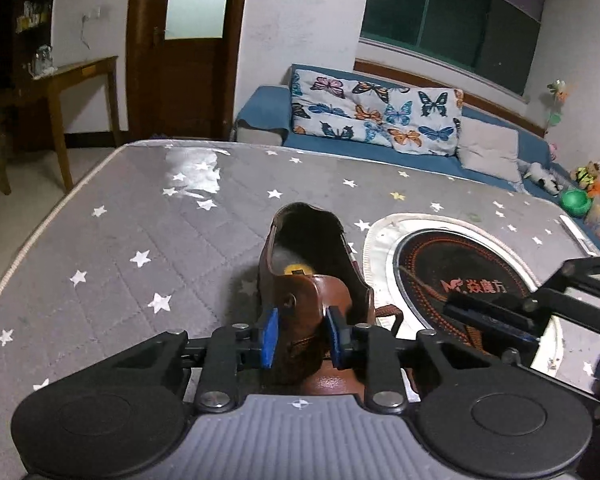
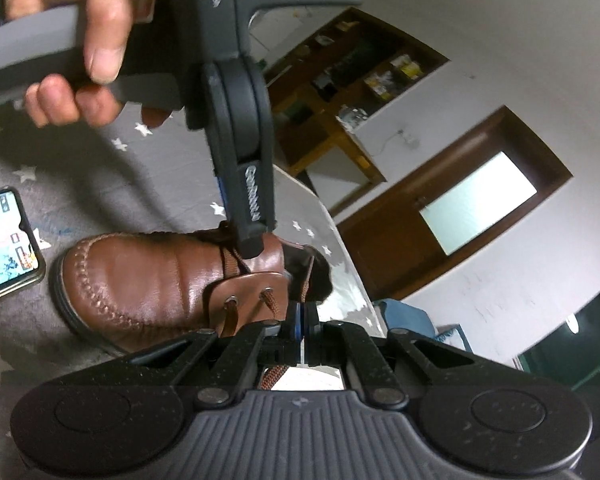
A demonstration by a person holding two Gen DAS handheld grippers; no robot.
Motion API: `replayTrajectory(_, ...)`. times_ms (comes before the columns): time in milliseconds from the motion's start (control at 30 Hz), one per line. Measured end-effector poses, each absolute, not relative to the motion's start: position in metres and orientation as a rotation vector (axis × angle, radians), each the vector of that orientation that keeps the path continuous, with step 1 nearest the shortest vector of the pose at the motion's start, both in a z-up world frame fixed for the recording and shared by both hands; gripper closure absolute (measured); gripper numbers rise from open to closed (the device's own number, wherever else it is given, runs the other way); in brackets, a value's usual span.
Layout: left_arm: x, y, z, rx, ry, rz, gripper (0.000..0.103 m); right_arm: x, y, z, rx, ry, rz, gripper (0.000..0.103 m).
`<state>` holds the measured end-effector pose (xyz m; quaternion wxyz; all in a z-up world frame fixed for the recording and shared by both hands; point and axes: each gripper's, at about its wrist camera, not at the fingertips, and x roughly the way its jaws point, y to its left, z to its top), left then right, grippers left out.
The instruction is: Lace up shoes with both hands
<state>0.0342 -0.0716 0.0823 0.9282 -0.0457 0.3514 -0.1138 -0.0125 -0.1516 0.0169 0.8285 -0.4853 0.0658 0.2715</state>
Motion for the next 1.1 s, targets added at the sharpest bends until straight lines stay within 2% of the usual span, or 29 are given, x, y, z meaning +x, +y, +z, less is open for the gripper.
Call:
replayTrajectory(333, 0.049, -0.014, 0.069, -0.316, 0.741, -0.469, 0.076, 0.002, -0.128, 0.003, -1.116, 0.092, 0.680, 0.102)
replayTrajectory(933, 0.067, 0.047, 0.026, -0.583, 0.656, -0.824, 0.074, 0.024, -0.100, -0.025, -1.341, 0.008, 0.783, 0.102)
replayTrajectory(1067, 0.068, 0.049, 0.024, -0.596, 0.652, -0.826, 0.074, 0.028, -0.093, -0.031, -1.400, -0.013, 0.788, 0.102)
replayTrajectory(1100, 0.055, 0.062, 0.042, -0.601, 0.657, -0.827, 0.074, 0.028, -0.092, -0.033, -1.419, -0.020, 0.786, 0.102)
